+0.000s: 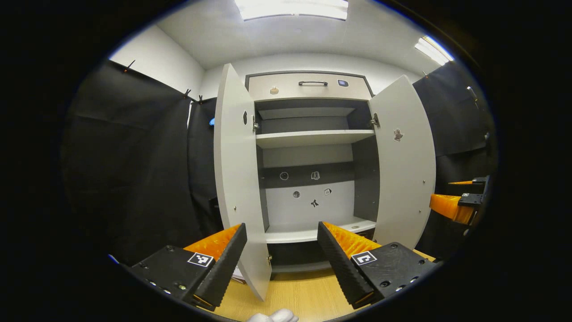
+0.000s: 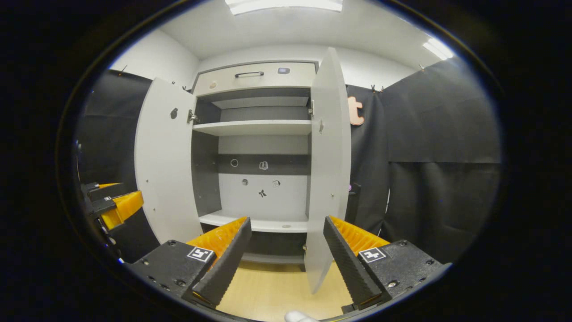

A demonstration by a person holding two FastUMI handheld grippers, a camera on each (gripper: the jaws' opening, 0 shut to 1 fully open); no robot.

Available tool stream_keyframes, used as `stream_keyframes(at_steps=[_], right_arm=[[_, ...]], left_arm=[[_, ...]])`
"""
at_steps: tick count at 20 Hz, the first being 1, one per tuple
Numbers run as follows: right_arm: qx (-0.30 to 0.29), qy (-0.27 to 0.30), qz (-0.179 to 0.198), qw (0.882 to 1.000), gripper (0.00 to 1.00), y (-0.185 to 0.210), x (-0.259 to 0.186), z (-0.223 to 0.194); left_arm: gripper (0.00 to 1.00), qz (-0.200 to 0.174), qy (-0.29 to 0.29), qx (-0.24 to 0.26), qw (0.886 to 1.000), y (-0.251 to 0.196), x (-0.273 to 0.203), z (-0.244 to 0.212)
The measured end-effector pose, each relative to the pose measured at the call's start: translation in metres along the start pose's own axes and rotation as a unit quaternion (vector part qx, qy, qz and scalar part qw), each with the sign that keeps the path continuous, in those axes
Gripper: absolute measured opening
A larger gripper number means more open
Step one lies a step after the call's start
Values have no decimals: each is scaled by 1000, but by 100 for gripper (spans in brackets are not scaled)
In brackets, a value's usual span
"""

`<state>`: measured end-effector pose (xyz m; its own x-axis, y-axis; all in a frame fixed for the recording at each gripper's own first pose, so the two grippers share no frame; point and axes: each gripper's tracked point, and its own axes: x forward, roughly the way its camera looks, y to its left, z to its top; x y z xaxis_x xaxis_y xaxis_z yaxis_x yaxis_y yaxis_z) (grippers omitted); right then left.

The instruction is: Open the right door of the double-door shoe cabinet with the right hand, and open the left door with the left hand.

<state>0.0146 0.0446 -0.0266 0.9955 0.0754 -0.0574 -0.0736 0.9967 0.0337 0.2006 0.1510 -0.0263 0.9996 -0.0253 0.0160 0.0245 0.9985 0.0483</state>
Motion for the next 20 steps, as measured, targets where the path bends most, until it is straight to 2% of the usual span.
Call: stream_keyframes(at_steps=[20], right_arm=[[-3,-4,2,1000,100,4,-2,5]], left_arm=[[96,-1,1,0,1000,-5,-5,5]])
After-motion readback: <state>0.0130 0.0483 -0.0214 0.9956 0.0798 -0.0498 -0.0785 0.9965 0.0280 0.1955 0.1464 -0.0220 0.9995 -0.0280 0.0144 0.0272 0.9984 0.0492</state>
